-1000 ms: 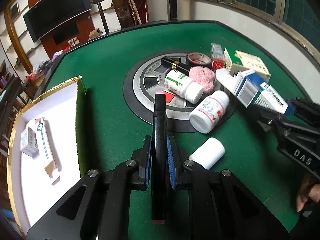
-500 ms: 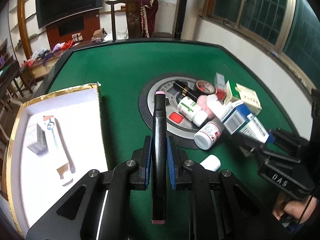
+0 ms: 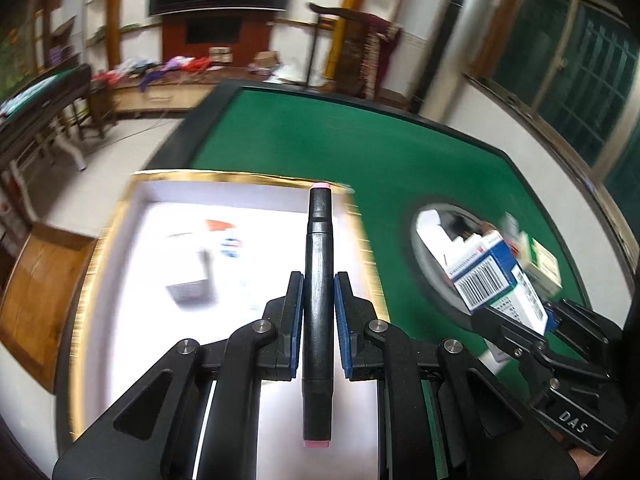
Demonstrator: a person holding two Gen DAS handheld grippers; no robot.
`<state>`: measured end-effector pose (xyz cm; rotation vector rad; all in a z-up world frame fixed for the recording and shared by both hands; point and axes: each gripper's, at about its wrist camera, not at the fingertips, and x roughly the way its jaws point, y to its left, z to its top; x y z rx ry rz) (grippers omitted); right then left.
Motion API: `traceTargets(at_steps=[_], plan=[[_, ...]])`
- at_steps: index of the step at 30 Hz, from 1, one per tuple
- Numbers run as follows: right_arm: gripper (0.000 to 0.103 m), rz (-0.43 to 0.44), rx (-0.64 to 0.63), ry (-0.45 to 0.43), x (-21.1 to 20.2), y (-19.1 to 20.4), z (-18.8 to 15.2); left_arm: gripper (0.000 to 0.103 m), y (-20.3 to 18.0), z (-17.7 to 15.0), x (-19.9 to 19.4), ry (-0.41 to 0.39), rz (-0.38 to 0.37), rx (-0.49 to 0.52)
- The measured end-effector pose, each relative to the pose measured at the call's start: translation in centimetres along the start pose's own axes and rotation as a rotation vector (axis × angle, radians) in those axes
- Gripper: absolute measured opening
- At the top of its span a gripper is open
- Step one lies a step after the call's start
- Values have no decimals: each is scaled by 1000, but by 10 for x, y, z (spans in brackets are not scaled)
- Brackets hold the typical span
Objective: Organize objects
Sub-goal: 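Carry the marker into the tray with the left tool while the right tool carries the blue box there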
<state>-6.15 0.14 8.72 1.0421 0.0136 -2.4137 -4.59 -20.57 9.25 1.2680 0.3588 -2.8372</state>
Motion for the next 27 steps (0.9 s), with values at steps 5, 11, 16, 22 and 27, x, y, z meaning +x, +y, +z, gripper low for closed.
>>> traceTargets(at_steps=[5, 11, 16, 22, 27], plan=[[33, 36, -59, 50, 36, 42, 15, 15, 48, 4, 0, 1, 114, -77], [33, 29, -88, 135, 84, 70, 18, 15, 79, 1, 12, 41, 195, -113], [33, -8, -103, 176, 109, 76, 17, 15, 87, -4, 24, 73, 207, -127], [34, -1, -96, 217, 122, 75, 13, 15, 88, -5, 33, 96, 210, -131], [34, -3, -105, 236, 127, 81, 7, 15, 91, -5, 35, 105, 210, -134]])
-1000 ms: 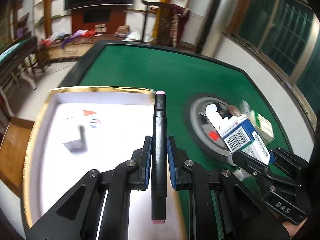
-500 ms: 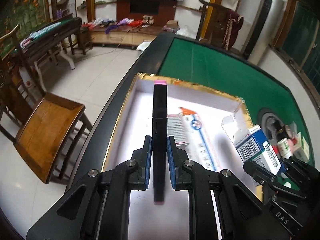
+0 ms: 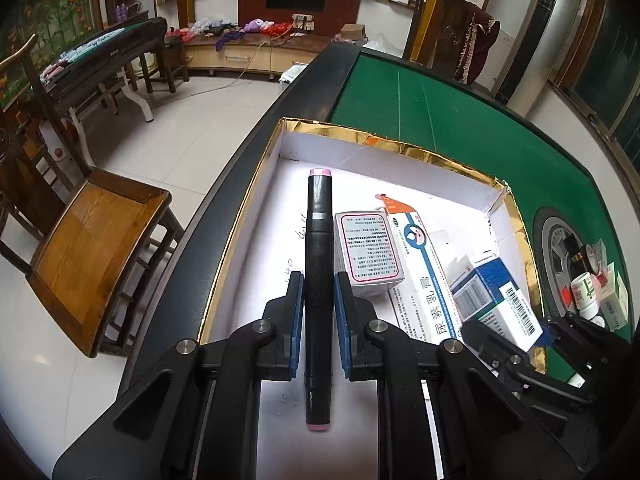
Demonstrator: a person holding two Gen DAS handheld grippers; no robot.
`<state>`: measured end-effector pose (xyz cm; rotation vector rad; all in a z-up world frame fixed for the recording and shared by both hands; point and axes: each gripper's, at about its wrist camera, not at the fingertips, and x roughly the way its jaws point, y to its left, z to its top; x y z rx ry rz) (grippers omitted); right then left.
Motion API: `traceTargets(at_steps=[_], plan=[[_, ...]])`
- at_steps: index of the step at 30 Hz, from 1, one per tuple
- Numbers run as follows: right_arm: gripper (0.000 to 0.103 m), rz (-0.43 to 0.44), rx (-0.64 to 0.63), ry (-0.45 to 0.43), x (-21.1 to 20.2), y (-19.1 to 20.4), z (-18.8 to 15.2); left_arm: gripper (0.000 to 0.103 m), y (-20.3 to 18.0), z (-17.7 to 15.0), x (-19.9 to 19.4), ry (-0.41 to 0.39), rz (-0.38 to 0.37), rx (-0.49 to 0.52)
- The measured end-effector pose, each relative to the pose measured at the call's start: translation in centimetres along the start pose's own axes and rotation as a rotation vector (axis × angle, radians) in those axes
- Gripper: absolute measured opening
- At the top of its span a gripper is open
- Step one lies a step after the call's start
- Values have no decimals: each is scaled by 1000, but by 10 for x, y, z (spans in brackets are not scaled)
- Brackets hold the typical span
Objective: Organize objects
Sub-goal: 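Carry the marker into the tray with the left tool while the right tool carries the blue box there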
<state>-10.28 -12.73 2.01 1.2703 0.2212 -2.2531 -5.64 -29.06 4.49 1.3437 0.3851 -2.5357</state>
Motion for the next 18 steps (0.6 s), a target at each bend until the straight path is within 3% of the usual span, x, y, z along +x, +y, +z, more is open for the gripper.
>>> traceTargets(at_steps=[13, 18], plan=[[34, -29, -22, 26, 5, 6, 1, 15, -2, 1, 7, 22, 14, -4], [35, -18, -15, 44, 6, 6, 2, 15, 2, 3, 5, 32, -12, -29]])
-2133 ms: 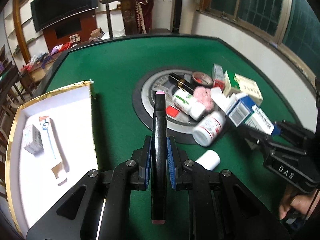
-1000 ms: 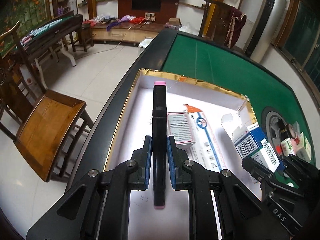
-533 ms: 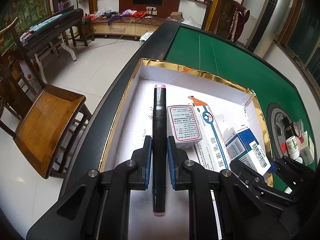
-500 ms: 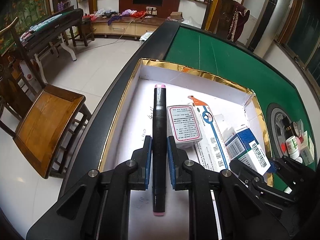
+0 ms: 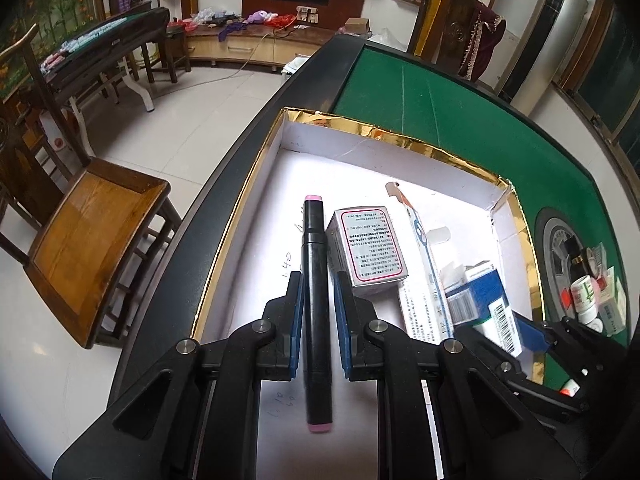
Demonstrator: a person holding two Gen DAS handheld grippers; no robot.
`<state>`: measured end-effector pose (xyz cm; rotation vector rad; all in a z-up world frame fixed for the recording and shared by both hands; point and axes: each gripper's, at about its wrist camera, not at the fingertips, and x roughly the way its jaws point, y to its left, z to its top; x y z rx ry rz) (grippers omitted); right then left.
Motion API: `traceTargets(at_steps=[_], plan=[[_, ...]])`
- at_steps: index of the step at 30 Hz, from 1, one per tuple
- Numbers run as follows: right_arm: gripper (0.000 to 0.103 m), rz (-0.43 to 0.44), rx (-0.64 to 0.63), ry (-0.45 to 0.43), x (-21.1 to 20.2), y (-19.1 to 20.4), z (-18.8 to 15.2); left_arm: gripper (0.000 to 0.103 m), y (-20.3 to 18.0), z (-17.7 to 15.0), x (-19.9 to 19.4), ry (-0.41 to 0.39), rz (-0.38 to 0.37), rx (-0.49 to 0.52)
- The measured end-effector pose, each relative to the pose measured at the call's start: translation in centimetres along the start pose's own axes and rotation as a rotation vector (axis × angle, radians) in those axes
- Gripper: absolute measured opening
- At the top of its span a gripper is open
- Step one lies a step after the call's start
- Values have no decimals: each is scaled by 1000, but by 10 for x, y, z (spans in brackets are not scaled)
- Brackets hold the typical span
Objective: Organize objects
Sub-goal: 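Carry the marker into the tray with the left tool while the right tool carries the blue box there, then open both tools to release the marker and blue box in the tray, then grasp the white pill bottle with the right tool while the left tool grasps the red-capped bottle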
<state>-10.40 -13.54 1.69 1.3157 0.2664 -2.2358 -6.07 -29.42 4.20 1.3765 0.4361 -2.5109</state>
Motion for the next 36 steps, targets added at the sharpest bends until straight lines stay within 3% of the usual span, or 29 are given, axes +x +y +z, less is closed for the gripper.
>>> traceTargets(at_steps=[5, 12, 17, 20, 24, 26, 29, 31, 34, 36], plan=[[50, -4, -23, -11, -6, 5, -1, 15, 0, 1, -4, -6, -6, 0], [51, 80, 17, -92, -39, -7, -13, 15, -2, 2, -18, -51, -28, -3], [51, 133, 90, -153, -78, -52, -35, 15, -15, 0, -38, -119, -86, 38], [51, 104, 126, -164, -94, -89, -52, 14, -37, -5, -60, -172, -181, 123], [51, -15, 133, -171, -112, -143, -68, 14, -83, -22, -69, -133, -360, 276], [51, -24, 155, -169, -115, -170, -74, 14, -111, -33, -67, -87, -424, 358], [51, 0, 184, -155, -110, -201, -81, 14, -141, -48, -65, -46, -461, 429], [51, 79, 198, -134, -101, -211, -87, 14, -157, -58, -61, -18, -479, 466], [51, 123, 138, -109, -93, -208, -94, 14, -172, -67, -58, -4, -467, 510], [51, 151, 101, -41, -92, -202, -99, 14, -176, -72, -54, 8, -459, 525]])
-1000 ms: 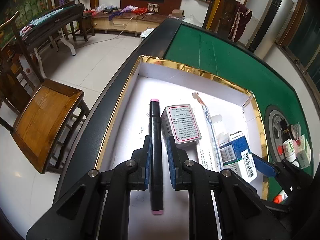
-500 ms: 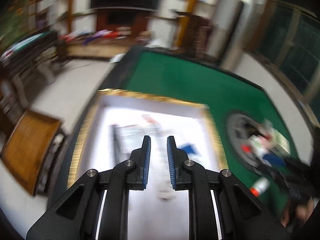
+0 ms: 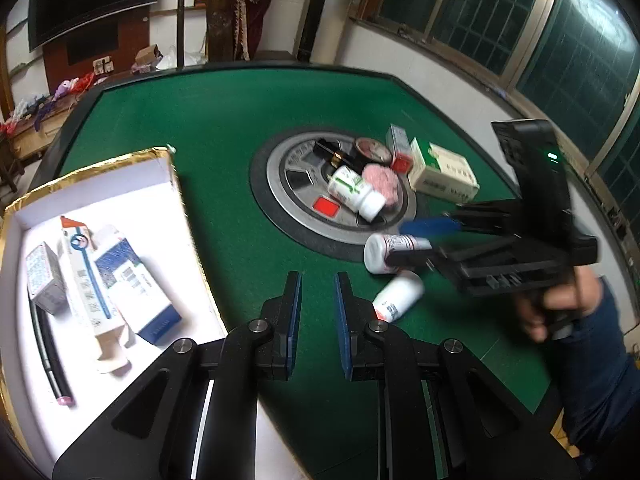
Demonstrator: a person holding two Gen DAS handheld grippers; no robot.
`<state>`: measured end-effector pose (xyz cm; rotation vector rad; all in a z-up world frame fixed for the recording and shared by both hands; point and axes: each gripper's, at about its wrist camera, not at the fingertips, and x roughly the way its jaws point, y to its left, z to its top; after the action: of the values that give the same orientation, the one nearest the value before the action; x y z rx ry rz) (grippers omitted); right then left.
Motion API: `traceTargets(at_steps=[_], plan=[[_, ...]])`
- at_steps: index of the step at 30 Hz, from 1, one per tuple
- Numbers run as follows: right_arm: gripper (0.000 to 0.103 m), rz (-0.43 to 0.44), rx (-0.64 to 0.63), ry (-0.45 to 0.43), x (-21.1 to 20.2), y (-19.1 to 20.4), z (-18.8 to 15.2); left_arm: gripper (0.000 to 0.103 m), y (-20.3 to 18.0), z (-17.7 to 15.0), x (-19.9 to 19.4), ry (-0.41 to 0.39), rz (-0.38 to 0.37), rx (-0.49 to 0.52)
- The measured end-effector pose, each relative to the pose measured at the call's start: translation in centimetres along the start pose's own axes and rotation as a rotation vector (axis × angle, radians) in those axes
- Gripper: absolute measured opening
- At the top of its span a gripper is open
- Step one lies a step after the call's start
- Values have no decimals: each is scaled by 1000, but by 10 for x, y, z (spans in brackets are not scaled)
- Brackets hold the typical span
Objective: Organize objects
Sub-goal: 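Grasp the white pill bottle with the right tool while the left tool grasps the red-capped bottle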
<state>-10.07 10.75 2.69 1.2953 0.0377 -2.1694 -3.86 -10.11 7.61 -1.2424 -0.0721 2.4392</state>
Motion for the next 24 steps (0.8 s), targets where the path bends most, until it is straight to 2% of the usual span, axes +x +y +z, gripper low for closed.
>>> traceTargets(at_steps=[2, 5, 10, 13, 14, 15, 19, 23, 24], plan=[[51, 5, -47, 54, -4, 9, -9, 14, -5, -2, 6, 16, 8, 22], [51, 27, -70, 28, -12, 14, -16, 14, -16, -3, 16, 37, 7, 61], [51, -32, -76, 28, 12, 12, -11, 14, -46, -10, 26, 61, -7, 163], [50, -68, -106, -2, 20, 14, -13, 14, -62, -13, 32, 66, -20, 220], [40, -79, -111, -2, 19, 14, -13, 14, -68, -15, 34, 74, -21, 245], [36, -80, -105, 0, 17, 13, -14, 14, -73, -17, 36, 79, -20, 266], [36, -74, -20, -24, 1, -3, -23, 14, -95, -29, 43, 106, 5, 395], [36, -60, 38, -46, -15, -21, -36, 14, -99, -32, 49, 120, 34, 435], [36, -62, 46, -46, -17, -24, -37, 14, -101, -34, 52, 127, 62, 460]])
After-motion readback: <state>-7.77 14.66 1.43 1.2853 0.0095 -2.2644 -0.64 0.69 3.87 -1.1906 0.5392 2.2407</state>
